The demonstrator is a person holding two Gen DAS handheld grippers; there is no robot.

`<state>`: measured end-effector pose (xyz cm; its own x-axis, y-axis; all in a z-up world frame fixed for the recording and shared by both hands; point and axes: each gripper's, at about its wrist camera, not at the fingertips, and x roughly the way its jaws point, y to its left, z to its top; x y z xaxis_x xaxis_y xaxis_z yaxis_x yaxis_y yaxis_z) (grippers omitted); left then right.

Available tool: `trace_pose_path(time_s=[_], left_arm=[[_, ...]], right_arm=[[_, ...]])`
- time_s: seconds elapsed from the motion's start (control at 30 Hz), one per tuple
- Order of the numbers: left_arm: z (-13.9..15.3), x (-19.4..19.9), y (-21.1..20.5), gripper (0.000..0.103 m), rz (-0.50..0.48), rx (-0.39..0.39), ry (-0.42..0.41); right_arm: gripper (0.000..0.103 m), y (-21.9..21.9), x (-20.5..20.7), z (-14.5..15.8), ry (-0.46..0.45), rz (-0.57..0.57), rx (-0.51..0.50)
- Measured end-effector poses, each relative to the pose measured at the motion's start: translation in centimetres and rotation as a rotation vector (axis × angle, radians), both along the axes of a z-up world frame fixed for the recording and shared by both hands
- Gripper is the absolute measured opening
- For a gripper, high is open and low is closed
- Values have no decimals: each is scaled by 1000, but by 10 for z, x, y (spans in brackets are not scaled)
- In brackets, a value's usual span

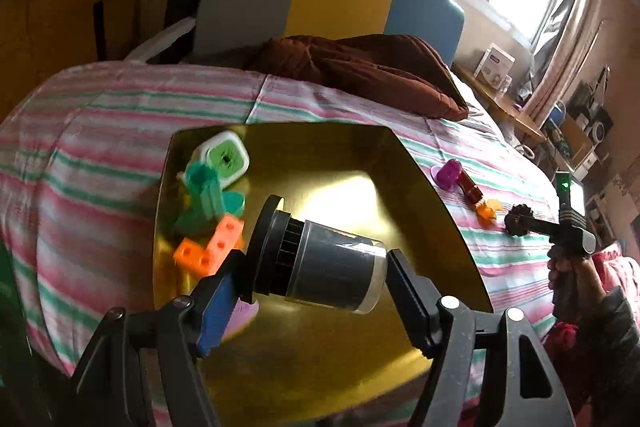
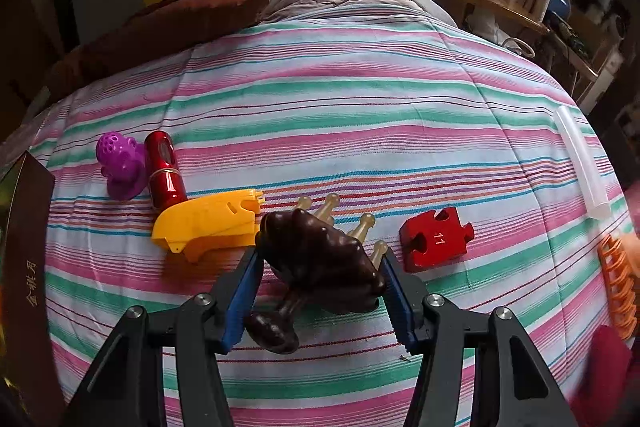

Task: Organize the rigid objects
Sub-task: 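Carry the grey cup toward the tray with the left gripper while the right grasps the brown spiky toy, then lower the grey cup into the tray and open the left gripper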

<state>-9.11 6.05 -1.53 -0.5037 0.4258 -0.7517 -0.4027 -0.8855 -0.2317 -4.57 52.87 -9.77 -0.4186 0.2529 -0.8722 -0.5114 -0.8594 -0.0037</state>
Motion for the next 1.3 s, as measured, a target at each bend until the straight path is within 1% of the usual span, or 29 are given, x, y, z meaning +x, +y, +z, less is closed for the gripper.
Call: trace_pose_path(time_s=[0.1, 0.2, 0.37, 0.43, 0.53, 0.73, 0.77, 0.87, 0.93, 1.03, 1.13, 1.23, 1.3], left_arm=[[3, -13, 7, 72, 1, 8, -1], [0, -21, 14, 72, 1, -17, 3], [-10, -48, 24, 72, -1, -16, -54], [-13, -63, 28, 72, -2, -3, -82], [-16, -84, 36, 72, 1, 1, -105], [-31, -121, 56, 72, 8, -50, -129], [-36, -128, 60, 72, 8, -64, -137], [-47, -142, 68, 72, 19, -120, -122], [-57, -152, 70, 68, 28, -144, -149], [-66, -158, 72, 63, 43, -182, -145], [-66, -160, 69, 64, 44, -170, -153], [-63, -157, 68, 65, 36, -184, -134], [-58, -154, 66, 65, 31, -177, -125]], right_arm=[[58, 1, 0, 0, -1, 1, 0], [58, 1, 0, -1, -3, 3, 2], [58, 0, -1, 0, -7, 2, 3], [58, 0, -1, 0, -8, 1, 3], [58, 0, -2, 0, -10, 3, 5], [58, 0, -3, 0, -13, 8, 8], [58, 0, -3, 0, -13, 7, 8], [58, -1, -3, 0, -14, 9, 9], [58, -1, -3, 0, -16, 12, 12], [58, -2, -3, 0, -18, 16, 17], [58, -2, -4, 0, -19, 17, 18], [58, -2, -4, 0, -20, 18, 20], [58, -3, -4, 0, -20, 17, 21]])
